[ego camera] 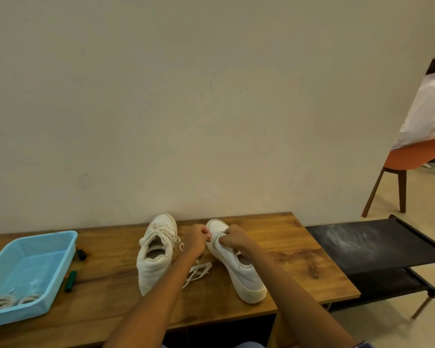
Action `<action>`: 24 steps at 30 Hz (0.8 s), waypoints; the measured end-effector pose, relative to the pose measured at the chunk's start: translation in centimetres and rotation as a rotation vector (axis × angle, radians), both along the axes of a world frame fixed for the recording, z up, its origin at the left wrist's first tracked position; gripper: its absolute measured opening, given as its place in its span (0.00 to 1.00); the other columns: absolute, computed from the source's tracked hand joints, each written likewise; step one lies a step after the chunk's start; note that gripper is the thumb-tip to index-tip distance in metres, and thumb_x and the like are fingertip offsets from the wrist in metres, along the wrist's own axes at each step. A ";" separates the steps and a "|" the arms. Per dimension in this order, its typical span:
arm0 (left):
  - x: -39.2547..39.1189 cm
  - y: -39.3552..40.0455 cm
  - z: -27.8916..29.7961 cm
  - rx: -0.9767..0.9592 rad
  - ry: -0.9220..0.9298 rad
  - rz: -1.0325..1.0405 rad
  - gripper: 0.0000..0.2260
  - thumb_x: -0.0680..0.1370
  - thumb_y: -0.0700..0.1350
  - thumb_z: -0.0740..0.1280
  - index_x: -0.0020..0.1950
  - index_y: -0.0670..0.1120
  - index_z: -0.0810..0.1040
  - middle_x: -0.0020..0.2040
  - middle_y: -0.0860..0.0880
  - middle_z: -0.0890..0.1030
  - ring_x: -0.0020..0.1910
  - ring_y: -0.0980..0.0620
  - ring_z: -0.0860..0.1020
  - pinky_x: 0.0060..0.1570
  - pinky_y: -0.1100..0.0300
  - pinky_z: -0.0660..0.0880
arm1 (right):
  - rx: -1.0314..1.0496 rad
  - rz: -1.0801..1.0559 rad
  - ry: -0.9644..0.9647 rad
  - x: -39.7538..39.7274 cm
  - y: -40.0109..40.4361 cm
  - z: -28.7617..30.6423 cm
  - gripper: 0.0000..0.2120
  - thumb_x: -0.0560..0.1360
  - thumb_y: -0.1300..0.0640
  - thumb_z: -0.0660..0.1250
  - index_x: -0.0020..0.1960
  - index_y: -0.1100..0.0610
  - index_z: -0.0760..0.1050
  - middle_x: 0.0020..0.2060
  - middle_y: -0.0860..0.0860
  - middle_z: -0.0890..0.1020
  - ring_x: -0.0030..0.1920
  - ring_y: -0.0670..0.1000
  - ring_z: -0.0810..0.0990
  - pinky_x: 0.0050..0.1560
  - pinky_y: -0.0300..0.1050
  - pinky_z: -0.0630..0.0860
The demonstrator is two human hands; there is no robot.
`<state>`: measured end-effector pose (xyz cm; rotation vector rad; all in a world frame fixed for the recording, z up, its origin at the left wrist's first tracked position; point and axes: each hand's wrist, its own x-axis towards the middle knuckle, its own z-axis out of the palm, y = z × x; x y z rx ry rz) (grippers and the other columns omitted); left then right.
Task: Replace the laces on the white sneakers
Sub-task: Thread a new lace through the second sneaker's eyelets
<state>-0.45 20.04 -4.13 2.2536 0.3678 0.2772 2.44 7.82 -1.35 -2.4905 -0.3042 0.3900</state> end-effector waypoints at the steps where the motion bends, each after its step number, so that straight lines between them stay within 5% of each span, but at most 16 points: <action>1: 0.1 -0.2 0.0 0.025 0.000 0.010 0.06 0.77 0.37 0.64 0.47 0.38 0.80 0.45 0.43 0.81 0.42 0.51 0.75 0.38 0.65 0.68 | 0.040 -0.024 -0.005 -0.2 0.2 -0.5 0.07 0.74 0.61 0.60 0.47 0.64 0.75 0.36 0.54 0.74 0.36 0.49 0.72 0.34 0.40 0.70; 4: 0.6 -0.2 -0.2 0.050 -0.030 0.051 0.05 0.77 0.37 0.63 0.44 0.41 0.79 0.44 0.44 0.79 0.42 0.51 0.73 0.37 0.63 0.65 | 0.090 -0.043 -0.076 0.0 0.5 -1.8 0.15 0.75 0.61 0.60 0.58 0.66 0.76 0.52 0.60 0.81 0.52 0.55 0.77 0.52 0.45 0.72; 8: 1.5 -0.5 -0.3 0.073 -0.072 0.082 0.06 0.75 0.35 0.65 0.43 0.37 0.82 0.43 0.42 0.83 0.40 0.51 0.75 0.39 0.63 0.67 | 0.146 -0.045 -0.108 -0.2 0.4 -1.7 0.16 0.75 0.61 0.60 0.59 0.66 0.77 0.54 0.61 0.81 0.57 0.58 0.78 0.56 0.46 0.72; 16: 2.4 -0.8 -0.4 0.117 -0.035 0.009 0.06 0.75 0.34 0.65 0.44 0.35 0.83 0.44 0.40 0.83 0.41 0.49 0.78 0.40 0.63 0.68 | 0.210 -0.036 -0.109 -0.1 0.4 -2.1 0.13 0.75 0.63 0.61 0.54 0.67 0.79 0.48 0.61 0.82 0.50 0.57 0.80 0.45 0.41 0.70; 20: 2.4 -0.9 -0.3 0.140 -0.022 -0.025 0.06 0.75 0.34 0.67 0.46 0.36 0.83 0.46 0.40 0.83 0.46 0.46 0.80 0.44 0.61 0.72 | 0.227 -0.069 -0.080 0.1 0.6 -2.2 0.12 0.74 0.64 0.62 0.32 0.58 0.70 0.29 0.51 0.72 0.32 0.46 0.68 0.30 0.34 0.61; 24: 2.2 -1.7 -0.6 0.167 -0.071 0.020 0.04 0.73 0.35 0.68 0.43 0.37 0.83 0.44 0.41 0.83 0.42 0.48 0.78 0.39 0.62 0.70 | 0.179 -0.076 -0.098 -0.1 0.8 -2.1 0.12 0.75 0.62 0.62 0.53 0.67 0.78 0.44 0.60 0.81 0.44 0.53 0.77 0.41 0.40 0.69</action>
